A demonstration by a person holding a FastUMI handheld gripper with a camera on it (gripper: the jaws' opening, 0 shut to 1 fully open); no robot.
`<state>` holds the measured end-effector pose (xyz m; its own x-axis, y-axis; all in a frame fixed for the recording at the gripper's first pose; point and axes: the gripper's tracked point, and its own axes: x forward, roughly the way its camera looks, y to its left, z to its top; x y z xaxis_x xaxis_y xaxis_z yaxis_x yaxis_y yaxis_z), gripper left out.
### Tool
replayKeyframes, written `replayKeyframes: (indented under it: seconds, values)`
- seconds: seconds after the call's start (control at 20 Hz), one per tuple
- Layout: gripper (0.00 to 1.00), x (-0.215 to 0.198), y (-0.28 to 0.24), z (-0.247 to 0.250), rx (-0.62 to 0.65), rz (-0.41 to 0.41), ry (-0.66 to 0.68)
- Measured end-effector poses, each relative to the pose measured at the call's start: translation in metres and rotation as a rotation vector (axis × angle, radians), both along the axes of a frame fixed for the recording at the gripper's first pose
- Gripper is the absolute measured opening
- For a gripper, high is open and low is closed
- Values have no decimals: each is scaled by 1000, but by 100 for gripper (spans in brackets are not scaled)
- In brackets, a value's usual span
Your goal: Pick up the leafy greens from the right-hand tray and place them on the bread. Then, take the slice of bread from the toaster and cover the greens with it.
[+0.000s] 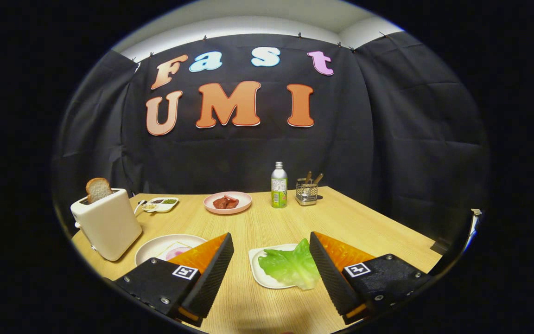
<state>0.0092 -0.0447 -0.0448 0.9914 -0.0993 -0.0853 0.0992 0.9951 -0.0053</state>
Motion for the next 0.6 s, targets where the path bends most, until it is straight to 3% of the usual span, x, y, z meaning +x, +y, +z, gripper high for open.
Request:
replayKeyframes:
  seconds: [0.6]
  values:
    - [99, 15, 9, -26, 5, 21, 73]
